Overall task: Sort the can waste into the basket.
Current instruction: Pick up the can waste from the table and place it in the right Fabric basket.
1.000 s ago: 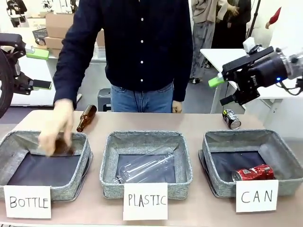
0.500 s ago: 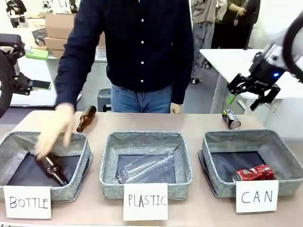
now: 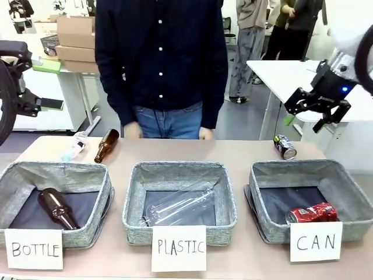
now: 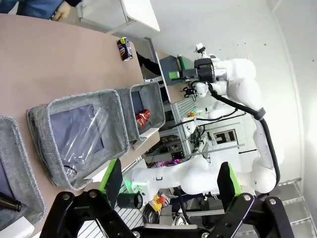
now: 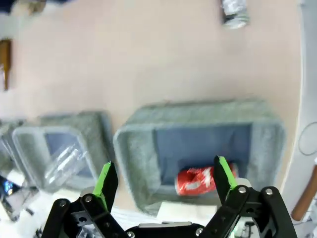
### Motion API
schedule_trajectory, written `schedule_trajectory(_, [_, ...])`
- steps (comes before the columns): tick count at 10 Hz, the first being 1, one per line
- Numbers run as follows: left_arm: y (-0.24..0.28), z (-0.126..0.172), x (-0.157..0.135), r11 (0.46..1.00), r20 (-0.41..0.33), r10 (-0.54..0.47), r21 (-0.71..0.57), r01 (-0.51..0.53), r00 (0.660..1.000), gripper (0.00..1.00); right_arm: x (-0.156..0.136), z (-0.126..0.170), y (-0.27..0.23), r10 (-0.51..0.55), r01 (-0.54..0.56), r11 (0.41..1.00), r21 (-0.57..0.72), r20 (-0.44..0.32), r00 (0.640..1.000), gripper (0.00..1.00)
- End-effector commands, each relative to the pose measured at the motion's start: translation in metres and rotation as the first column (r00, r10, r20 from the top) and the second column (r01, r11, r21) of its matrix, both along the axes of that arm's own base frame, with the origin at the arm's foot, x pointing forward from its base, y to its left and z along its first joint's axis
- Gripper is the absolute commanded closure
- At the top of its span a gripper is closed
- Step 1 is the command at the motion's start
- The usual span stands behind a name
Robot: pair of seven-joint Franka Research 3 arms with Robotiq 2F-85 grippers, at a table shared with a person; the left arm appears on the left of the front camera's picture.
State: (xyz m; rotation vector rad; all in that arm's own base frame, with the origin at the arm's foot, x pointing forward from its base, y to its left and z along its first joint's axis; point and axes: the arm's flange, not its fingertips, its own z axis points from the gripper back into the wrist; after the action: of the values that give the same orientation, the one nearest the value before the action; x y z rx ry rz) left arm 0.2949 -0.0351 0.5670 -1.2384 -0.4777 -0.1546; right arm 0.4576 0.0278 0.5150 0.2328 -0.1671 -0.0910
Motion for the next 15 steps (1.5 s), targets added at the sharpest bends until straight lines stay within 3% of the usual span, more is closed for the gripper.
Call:
schedule_trajectory(1, [0.001, 0.002, 0.000, 1.000, 0.011, -0.008, -0.023, 0.008, 1.000, 0.00, 0.100, -0.036, -0.028, -0.086, 0.088, 0.987, -0.131, 0.018, 0.996, 0.00])
schedule_trajectory(3, [0.001, 0.002, 0.000, 1.000, 0.011, -0.008, -0.023, 0.008, 1.000, 0.00, 0.158, -0.090, -0.067, -0.160, 0.162, 0.973, -0.166, 0.024, 0.987, 0.00])
schedule_trajectory(5, [0.001, 0.002, 0.000, 1.000, 0.011, -0.008, -0.023, 0.008, 1.000, 0.00, 0.185, -0.133, -0.083, -0.086, 0.093, 0.984, -0.154, 0.050, 0.995, 0.00])
schedule_trajectory(11, [0.001, 0.002, 0.000, 1.000, 0.011, -0.008, -0.023, 0.008, 1.000, 0.00, 0.212, -0.202, -0.057, 0.042, -0.042, 0.998, -0.040, -0.005, 0.999, 0.00])
schedule_trajectory(15, [0.001, 0.002, 0.000, 1.000, 0.011, -0.008, -0.023, 0.008, 1.000, 0.00, 0.213, -0.213, -0.050, 0.022, -0.023, 0.998, -0.065, -0.025, 0.999, 0.00])
